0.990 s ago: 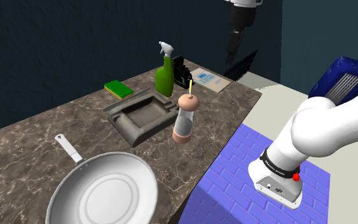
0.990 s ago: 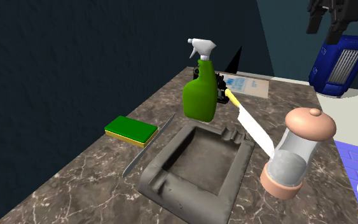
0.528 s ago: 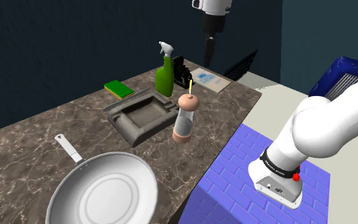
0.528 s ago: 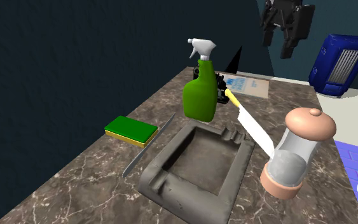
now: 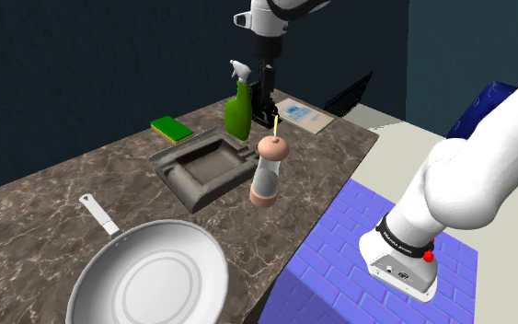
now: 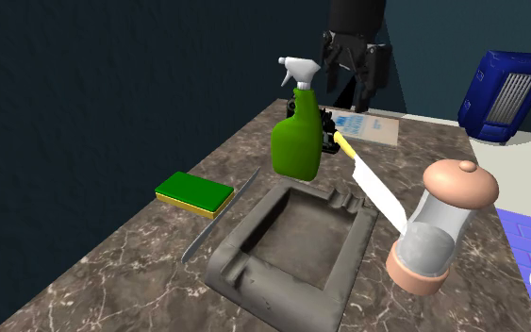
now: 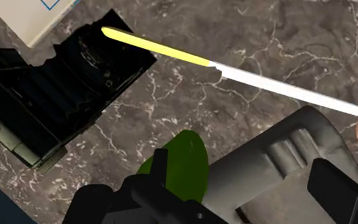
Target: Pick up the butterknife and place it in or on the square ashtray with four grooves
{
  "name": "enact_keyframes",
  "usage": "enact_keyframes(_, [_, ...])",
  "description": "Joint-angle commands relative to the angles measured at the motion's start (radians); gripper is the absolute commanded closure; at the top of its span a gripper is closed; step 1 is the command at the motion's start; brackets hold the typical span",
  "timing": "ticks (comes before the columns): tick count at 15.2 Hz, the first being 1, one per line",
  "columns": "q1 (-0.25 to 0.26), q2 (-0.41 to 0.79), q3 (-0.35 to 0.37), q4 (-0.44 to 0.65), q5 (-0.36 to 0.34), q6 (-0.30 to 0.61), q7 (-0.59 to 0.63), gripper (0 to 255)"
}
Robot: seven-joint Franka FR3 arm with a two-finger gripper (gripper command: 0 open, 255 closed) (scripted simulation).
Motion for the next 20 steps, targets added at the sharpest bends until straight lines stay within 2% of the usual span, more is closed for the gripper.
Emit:
enact_keyframes(1, [0.011,0.065,0.005,0.036,-0.001,0.034,-0.055,0])
enact_keyframes(10, [0.064,0.348,0.061,0.261,-0.018,0.108,-0.254,0])
enact_keyframes(20, [0.142,0.639,0.138,0.542,-0.072,0.128,-0.445,0])
